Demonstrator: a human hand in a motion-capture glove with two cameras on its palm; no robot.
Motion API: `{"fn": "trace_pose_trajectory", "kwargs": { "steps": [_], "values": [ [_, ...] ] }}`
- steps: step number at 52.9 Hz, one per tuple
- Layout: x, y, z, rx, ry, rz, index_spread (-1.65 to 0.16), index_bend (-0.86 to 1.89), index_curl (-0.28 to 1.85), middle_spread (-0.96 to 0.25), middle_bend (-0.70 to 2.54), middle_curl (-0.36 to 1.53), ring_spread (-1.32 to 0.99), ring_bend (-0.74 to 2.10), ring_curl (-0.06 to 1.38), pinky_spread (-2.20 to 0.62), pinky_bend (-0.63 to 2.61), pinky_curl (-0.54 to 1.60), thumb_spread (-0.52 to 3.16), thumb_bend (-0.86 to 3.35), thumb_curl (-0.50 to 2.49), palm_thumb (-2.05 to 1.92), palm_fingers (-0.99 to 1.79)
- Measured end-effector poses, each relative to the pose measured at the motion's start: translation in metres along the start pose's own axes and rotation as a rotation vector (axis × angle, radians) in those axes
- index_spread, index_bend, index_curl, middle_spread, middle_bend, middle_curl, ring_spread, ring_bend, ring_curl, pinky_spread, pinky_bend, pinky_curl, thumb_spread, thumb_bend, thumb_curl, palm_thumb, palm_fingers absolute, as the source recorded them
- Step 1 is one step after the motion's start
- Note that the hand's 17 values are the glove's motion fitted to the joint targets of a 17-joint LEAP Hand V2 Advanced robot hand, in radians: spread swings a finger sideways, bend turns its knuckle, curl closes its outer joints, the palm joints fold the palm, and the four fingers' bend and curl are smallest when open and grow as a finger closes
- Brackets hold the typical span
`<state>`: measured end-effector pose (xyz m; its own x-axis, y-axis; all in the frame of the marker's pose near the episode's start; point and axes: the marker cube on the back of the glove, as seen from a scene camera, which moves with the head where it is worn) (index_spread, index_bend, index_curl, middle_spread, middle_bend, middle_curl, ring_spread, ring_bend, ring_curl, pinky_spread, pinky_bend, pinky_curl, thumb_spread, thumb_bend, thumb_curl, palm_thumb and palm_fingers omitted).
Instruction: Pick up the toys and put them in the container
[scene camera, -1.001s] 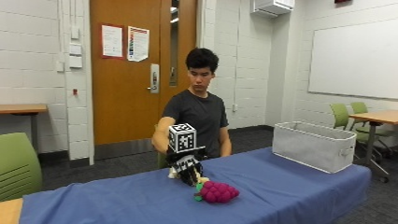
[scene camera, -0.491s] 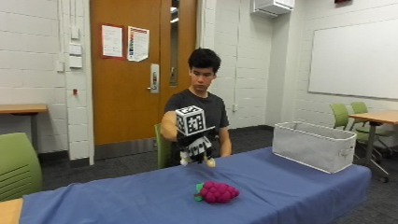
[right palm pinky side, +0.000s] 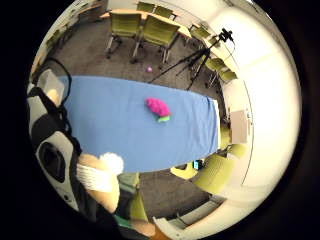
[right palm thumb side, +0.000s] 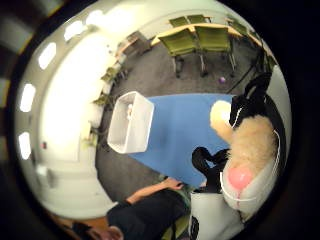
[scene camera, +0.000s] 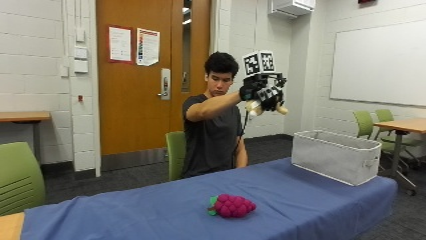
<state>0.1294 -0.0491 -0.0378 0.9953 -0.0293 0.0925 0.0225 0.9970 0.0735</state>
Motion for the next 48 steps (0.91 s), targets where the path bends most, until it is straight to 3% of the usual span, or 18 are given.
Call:
{"fn": "trace_pose_trajectory", "kwargs": {
  "steps": [9,14,18,23,28,33,39,48],
  "values": [
    [-0.108,-0.023,-0.025,0.034,0.009,-0.144,-0.23,0.58,0.69,-0.35,0.83,0.56,-0.45,1.07,0.54,-0.48,0.87,0.4,0.53,0.19,0.94,0.57,1.18],
    [-0.18,-0.024,-0.036,0.041,-0.08,-0.35,-0.22,0.57,0.7,-0.35,0.83,0.56,-0.44,1.07,0.54,-0.47,0.87,0.4,0.51,0.19,0.98,0.57,1.18],
    [-0.238,-0.042,-0.032,0.077,-0.032,-0.316,-0.22,0.56,0.71,-0.36,0.82,0.57,-0.44,1.08,0.54,-0.48,0.87,0.4,0.49,0.2,1.01,0.56,1.17],
    [-0.301,-0.051,-0.028,0.085,-0.043,-0.434,-0.23,0.56,0.73,-0.36,0.83,0.57,-0.44,1.08,0.54,-0.48,0.88,0.4,0.47,0.2,1.05,0.55,1.17],
    [-0.355,-0.062,-0.021,0.075,-0.056,-0.446,-0.23,0.54,0.74,-0.36,0.82,0.57,-0.44,1.08,0.54,-0.48,0.88,0.4,0.46,0.2,1.08,0.54,1.17],
    [-0.352,-0.095,0.005,0.055,-0.145,-0.511,-0.23,0.54,0.75,-0.36,0.81,0.58,-0.44,1.09,0.53,-0.48,0.87,0.4,0.45,0.2,1.12,0.54,1.16],
    [-0.378,-0.102,0.027,-0.012,-0.22,-0.454,-0.23,0.52,0.77,-0.36,0.81,0.58,-0.44,1.09,0.53,-0.48,0.87,0.4,0.45,0.2,1.16,0.53,1.17],
    [-0.39,-0.104,0.058,-0.039,-0.053,-0.533,-0.24,0.5,0.79,-0.37,0.8,0.59,-0.44,1.09,0.53,-0.48,0.88,0.4,0.44,0.2,1.21,0.52,1.16]
  ]
}}
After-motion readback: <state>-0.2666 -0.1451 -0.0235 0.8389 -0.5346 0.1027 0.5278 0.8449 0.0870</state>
